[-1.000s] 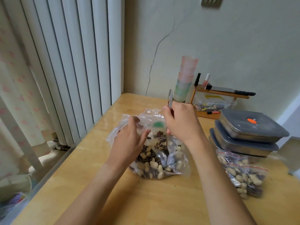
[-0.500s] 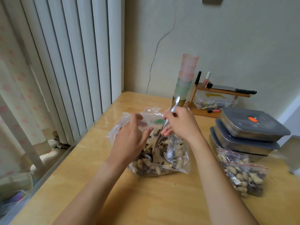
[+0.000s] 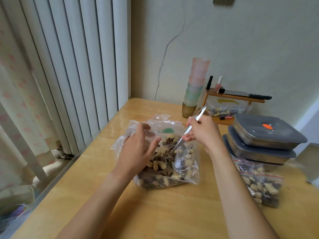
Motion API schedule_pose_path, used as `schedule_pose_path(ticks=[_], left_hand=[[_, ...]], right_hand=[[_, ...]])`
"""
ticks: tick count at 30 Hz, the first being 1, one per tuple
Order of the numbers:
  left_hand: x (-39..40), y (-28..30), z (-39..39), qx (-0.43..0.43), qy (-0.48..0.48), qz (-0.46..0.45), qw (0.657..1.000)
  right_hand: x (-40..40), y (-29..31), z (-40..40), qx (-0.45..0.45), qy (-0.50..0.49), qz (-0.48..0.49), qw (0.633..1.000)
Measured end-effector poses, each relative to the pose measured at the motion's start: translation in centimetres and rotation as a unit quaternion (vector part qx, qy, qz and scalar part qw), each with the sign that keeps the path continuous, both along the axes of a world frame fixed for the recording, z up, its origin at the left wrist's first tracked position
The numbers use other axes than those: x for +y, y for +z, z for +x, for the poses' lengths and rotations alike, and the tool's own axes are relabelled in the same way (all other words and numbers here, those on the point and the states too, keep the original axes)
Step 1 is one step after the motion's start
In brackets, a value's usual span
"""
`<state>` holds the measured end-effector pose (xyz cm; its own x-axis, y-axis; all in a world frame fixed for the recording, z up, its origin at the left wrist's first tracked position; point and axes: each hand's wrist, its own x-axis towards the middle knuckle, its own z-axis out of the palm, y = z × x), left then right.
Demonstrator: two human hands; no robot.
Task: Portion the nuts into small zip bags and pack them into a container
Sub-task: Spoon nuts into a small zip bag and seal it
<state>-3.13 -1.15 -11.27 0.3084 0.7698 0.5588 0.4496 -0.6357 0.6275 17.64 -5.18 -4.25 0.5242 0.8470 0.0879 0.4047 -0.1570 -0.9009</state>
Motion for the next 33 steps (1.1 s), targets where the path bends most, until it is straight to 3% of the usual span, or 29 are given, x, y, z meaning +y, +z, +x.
schedule_pose_path(ticks=[11,22,28,33], left_hand=[[0.7,-1.1,0.2,0.024,-0.007,0.001,1.000],[0.8,-2.6,0.8,0.166,-0.045,0.004,0.985],[0.3,-2.7,1.4,0.143,-0.072,-0.018,0.987],[0.7,-3.1,1.5,0.081,-0.062,-0.087,0.991]], right_hand=[[-0.1,0.0,2.4,-0.016,-0.119,0.042,0.992],[-1.5,2.2,2.2,-0.053,-0.166,0.083,0.981],[-1.1,2.3,1.0,-0.051,-0.153,0.105,0.981],[-1.0,2.6,-0.6,-0.121,-0.137,0.149,0.972]])
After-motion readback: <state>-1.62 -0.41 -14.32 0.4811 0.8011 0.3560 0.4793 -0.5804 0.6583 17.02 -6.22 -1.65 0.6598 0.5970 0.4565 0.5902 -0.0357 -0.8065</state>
